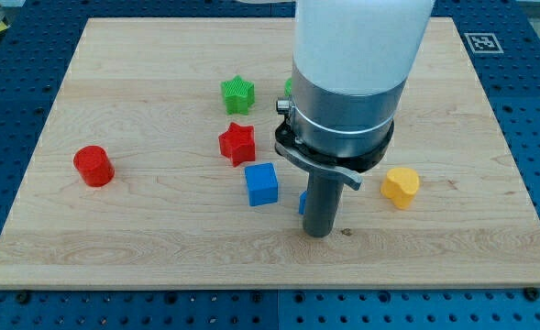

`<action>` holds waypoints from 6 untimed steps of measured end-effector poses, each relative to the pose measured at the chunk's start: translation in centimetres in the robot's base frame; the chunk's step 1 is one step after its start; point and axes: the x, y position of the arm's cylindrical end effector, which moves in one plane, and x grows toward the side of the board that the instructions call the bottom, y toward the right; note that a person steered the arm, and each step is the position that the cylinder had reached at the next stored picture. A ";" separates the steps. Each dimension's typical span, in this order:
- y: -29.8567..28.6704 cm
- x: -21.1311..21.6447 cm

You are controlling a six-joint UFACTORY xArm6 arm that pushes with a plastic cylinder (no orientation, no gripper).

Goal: Move the triangle to the right of the blue cube

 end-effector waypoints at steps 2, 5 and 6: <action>0.0 -0.4; 0.0 -2.8; -0.5 -2.3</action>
